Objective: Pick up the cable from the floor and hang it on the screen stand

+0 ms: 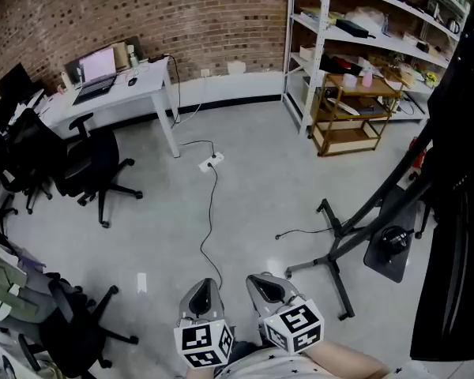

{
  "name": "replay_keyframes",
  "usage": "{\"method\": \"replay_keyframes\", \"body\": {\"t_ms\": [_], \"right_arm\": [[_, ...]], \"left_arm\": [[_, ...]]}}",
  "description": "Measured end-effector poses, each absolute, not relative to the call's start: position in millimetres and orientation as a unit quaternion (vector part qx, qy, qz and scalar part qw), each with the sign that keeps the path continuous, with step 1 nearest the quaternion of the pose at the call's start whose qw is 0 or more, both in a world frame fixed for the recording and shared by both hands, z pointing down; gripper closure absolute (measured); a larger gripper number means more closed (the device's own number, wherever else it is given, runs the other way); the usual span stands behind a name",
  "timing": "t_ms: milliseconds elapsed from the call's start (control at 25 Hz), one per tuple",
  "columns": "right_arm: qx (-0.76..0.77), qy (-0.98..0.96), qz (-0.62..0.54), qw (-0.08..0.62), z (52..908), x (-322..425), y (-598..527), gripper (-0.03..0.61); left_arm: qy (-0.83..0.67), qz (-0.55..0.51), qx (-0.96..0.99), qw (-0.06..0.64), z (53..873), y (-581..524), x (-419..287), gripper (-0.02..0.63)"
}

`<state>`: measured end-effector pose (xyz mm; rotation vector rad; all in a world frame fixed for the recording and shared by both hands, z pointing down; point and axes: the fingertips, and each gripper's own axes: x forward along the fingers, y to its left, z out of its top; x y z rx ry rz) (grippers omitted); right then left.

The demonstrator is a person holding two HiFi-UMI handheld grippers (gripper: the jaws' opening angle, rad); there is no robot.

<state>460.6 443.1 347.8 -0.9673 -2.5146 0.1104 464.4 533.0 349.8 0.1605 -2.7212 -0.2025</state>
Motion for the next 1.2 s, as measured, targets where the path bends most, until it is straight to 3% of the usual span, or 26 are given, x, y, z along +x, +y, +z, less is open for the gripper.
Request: {"method": "replay_keyframes", "body": {"t_ms": [520,1200], "right_arm": [[-0.271,-0.945,0.026,0.182,315,167,339,0.580],[0.068,-0.972,0.097,0.205,325,-28,139,0.580]], "left_arm": [[-0.974,-0.050,0.125,0.180,320,447,163,0.606],[-0.853,0.031,0.479,0.205,329,188,-98,0.606]]}}
